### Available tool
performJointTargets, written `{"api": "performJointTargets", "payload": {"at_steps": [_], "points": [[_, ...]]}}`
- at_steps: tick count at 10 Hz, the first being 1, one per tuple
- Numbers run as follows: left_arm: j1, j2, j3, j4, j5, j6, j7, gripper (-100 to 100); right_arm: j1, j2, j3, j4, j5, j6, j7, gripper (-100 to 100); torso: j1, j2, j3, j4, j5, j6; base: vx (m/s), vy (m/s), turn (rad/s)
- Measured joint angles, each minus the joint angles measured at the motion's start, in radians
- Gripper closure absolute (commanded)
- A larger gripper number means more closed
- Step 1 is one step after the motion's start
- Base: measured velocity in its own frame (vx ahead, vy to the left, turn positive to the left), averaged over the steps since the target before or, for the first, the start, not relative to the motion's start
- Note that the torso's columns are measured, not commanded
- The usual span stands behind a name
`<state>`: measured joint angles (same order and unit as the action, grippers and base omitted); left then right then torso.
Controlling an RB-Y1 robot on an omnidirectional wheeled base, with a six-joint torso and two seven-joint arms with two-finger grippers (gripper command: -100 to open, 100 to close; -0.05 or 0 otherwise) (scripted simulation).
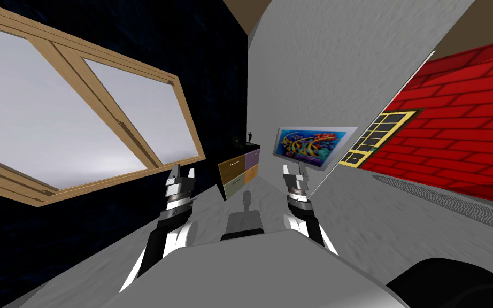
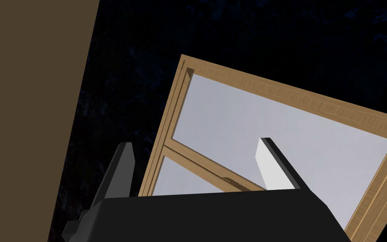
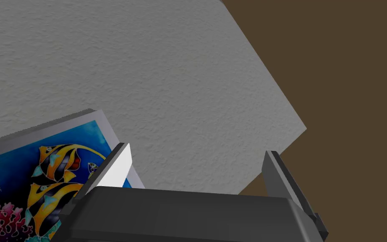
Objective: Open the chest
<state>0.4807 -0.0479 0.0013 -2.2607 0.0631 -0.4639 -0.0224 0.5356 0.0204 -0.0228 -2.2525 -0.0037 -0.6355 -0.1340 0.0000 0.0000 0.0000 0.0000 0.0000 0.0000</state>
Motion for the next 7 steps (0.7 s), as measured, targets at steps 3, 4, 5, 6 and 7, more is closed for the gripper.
{"api": "performJointTargets", "payload": {"at_steps": [3,4,5,6,7], "points": [[0.000,0.000,0.000,0.000,0.000,0.000,0.000,0,0.000,0.000,0.000,0.000,0.000,0.000,0.000,0,0.000,0.175,-0.351,0.176,0.000,0.000,0.000,0.000,0.000],[0.000,0.000,0.000,0.000,0.000,0.000,0.000,0,0.000,0.000,0.000,0.000,0.000,0.000,0.000,0,0.000,0.248,-0.497,0.248,0.000,0.000,0.000,0.000,0.000],[0.000,0.000,0.000,0.000,0.000,0.000,0.000,0,0.000,0.000,0.000,0.000,0.000,0.000,0.000,0,0.000,0.322,-0.644,0.322,0.000,0.000,0.000,0.000,0.000],[0.000,0.000,0.000,0.000,0.000,0.000,0.000,0,0.000,0.000,0.000,0.000,0.000,0.000,0.000,0,0.000,0.396,-0.792,0.396,0.000,0.000,0.000,0.000,0.000],[0.000,0.000,0.000,0.000,0.000,0.000,0.000,0,0.000,0.000,0.000,0.000,0.000,0.000,0.000,0,0.000,0.470,-0.939,0.470,0.000,0.000,0.000,0.000,0.000]]}}
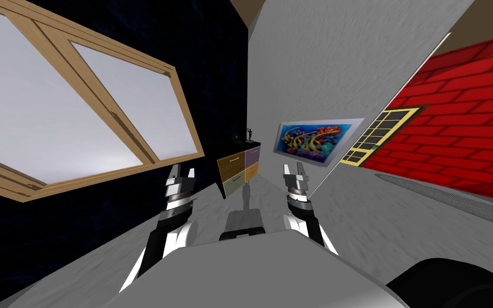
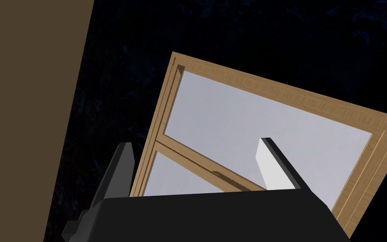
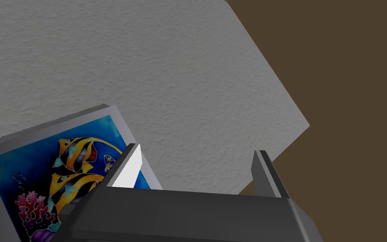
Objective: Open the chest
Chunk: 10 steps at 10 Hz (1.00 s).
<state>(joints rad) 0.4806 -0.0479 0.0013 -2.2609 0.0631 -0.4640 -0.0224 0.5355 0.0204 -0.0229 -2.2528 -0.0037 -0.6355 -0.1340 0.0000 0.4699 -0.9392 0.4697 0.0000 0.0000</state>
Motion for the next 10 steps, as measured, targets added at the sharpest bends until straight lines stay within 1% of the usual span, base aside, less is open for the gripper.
{"api": "performJointTargets", "payload": {"at_steps": [2,3,4,5,7,9,10], "points": [[0.000,0.000,0.000,0.000,0.000,0.000,0.000,0,0.000,0.000,0.000,0.000,0.000,0.000,0.000,0,0.000,0.148,-0.295,0.148,0.000,0.000,0.000,0.000,0.000],[0.000,0.000,0.000,0.000,0.000,0.000,0.000,-100,0.000,0.000,0.000,0.000,0.000,0.000,0.000,0,0.000,0.221,-0.443,0.221,0.000,0.000,0.030,-0.014,0.018],[-0.001,0.027,0.002,0.003,0.001,0.001,0.000,-100,0.000,0.000,0.000,0.000,0.000,0.000,0.000,0,0.000,0.254,-0.512,0.254,0.000,0.000,0.056,-0.024,0.025],[-0.003,0.058,0.004,0.008,0.003,0.003,0.000,-100,0.000,0.000,0.000,0.000,0.000,0.000,0.000,0,-0.001,0.262,-0.533,0.264,0.000,0.000,0.045,-0.026,0.009],[-0.005,0.101,0.007,0.016,0.005,0.004,0.001,-100,0.000,0.000,0.000,0.000,0.000,0.000,0.000,0,-0.001,0.267,-0.537,0.268,0.000,0.000,0.063,-0.047,0.029],[-0.011,0.153,0.017,0.032,0.011,0.011,0.003,-100,0.000,0.000,0.000,0.000,0.000,0.000,0.000,0,-0.001,0.265,-0.538,0.267,0.000,0.000,0.127,-0.064,0.047],[-0.010,0.172,0.020,0.047,0.014,0.009,0.003,-100,0.000,0.000,0.000,0.000,0.000,0.000,0.000,0,-0.001,0.266,-0.538,0.268,0.000,0.000,0.223,-0.104,0.089]]}}
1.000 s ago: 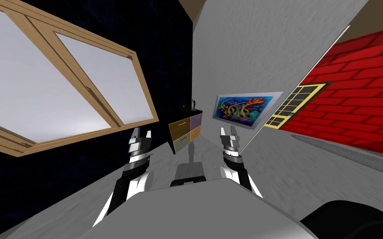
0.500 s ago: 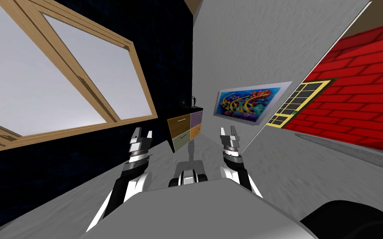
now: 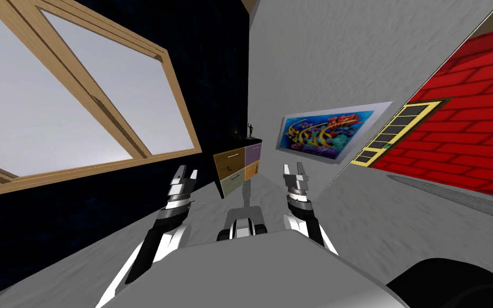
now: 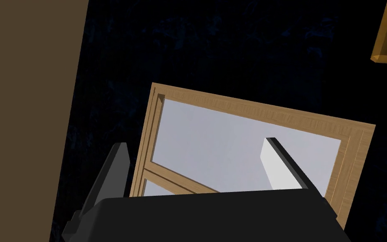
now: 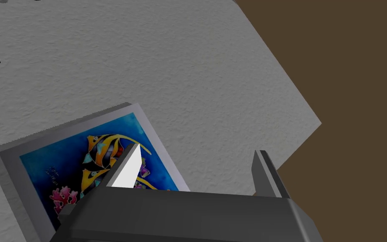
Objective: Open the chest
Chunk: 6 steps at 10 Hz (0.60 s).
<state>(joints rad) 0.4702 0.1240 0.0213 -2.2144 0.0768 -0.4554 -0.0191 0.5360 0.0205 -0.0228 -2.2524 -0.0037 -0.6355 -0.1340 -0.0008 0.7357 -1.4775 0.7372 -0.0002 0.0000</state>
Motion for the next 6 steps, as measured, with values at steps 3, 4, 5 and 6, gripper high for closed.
{"api": "performJointTargets", "payload": {"at_steps": [3,4,5,6], "points": [[-0.013,0.043,0.026,0.047,0.018,0.020,0.005,-100,0.000,0.000,0.000,0.000,0.000,0.000,0.000,0,-0.001,0.003,0.002,0.001,0.000,0.000,0.196,-0.138,0.063],[-0.016,0.049,0.035,0.068,0.023,0.020,0.007,-100,0.000,0.000,0.000,0.000,0.000,0.000,0.000,0,0.001,0.003,0.002,0.001,0.000,0.000,0.177,-0.105,0.066],[-0.020,0.048,0.038,0.085,0.026,0.020,0.007,-100,0.000,0.000,0.000,0.000,0.000,0.000,0.000,0,0.003,0.004,0.003,0.001,0.001,0.000,0.205,-0.130,0.077],[-0.025,0.048,0.046,0.109,0.032,0.023,0.007,-100,0.000,0.000,0.000,0.000,0.000,0.000,0.000,0,0.001,0.002,0.001,0.001,0.000,0.000,0.210,-0.129,0.075]]}}
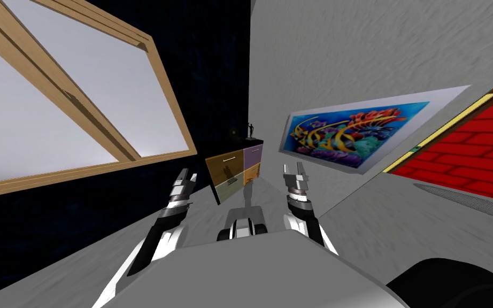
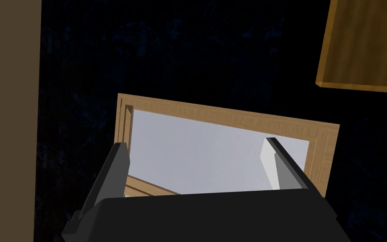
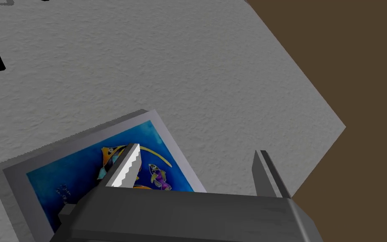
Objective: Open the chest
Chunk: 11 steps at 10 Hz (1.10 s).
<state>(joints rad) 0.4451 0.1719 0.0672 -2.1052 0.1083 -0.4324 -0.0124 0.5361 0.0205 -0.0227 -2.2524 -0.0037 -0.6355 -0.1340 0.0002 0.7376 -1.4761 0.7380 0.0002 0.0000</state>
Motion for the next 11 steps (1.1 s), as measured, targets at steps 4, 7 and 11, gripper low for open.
{"api": "performJointTargets", "payload": {"at_steps": [4,7,11], "points": [[-0.018,0.011,0.045,0.065,0.030,0.024,0.015,-100,0.000,0.000,0.000,0.000,0.000,0.000,0.000,0,0.000,-0.001,-0.001,0.000,0.000,0.000,0.200,-0.131,0.075],[-0.028,0.005,0.066,0.124,0.045,0.028,0.016,-100,0.000,0.000,0.000,0.000,0.000,0.000,0.000,0,-0.001,0.000,0.000,0.000,0.000,0.000,0.213,-0.161,0.073],[-0.048,0.004,0.105,0.199,0.071,0.049,0.023,-100,0.000,0.000,0.000,0.000,0.000,0.000,0.000,0,-0.002,0.001,0.001,0.000,-0.001,0.000,0.209,-0.173,0.087]]}}
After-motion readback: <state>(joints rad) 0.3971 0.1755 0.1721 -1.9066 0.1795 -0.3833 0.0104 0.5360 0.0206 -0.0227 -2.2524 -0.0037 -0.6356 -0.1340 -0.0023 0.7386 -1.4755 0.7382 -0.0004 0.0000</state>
